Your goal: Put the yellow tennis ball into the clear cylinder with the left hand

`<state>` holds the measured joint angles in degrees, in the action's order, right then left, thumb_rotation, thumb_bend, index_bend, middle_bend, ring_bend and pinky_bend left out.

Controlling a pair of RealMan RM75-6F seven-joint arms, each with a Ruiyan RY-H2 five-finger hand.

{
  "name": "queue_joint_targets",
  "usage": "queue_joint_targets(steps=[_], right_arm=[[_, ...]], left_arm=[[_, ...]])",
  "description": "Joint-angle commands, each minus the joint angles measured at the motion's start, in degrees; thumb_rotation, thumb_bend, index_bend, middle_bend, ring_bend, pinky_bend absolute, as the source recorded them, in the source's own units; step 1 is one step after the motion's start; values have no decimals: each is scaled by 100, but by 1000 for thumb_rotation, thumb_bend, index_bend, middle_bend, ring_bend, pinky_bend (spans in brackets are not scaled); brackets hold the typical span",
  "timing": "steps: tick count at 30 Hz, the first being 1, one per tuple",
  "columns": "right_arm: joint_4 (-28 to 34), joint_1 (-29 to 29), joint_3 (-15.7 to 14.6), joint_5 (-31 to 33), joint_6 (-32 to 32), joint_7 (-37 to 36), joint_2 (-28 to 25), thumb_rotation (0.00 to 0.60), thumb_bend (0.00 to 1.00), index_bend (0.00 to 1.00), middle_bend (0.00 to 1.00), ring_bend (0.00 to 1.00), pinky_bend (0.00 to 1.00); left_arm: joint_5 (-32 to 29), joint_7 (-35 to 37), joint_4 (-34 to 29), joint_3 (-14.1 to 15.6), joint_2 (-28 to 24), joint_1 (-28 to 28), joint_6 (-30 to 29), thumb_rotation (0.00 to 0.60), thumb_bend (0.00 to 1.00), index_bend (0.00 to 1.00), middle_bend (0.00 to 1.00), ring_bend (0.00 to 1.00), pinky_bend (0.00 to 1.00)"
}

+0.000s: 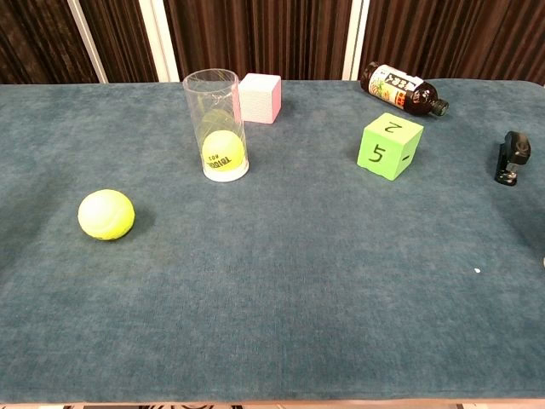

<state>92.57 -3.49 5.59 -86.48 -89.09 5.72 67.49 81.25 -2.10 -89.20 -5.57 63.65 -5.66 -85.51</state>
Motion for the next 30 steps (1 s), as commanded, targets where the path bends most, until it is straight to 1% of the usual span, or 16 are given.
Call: queue_joint_targets(steps=[1,20,25,27,30], right_arm=[[-1,2,0,-1,-3,-1,-1,600,352,90,0,0,0],[0,8,2,1,-12,-7,-7,600,352,90,0,0,0],[0,12,2,-8,-22,-17,-14,600,352,90,0,0,0],[-3,11,5,-1,-18,-15,-10,600,352,90,0,0,0],[-8,0,-6,16,23,26,11,600,352,90,0,0,0]], left_arm=[[-2,-2,1,-1,0,1,-1,600,50,174,30,41,55],[4,7,8,0,2,2,-5,600,50,172,30,41,55],[10,52,8,17,0,-27,75,600,50,164,30,41,55],[93,141,-56,55,-16,-59,132,600,50,163,30,41,55],[431,400,-127,163,-97,-201,299,600,50,162,31,41,55]])
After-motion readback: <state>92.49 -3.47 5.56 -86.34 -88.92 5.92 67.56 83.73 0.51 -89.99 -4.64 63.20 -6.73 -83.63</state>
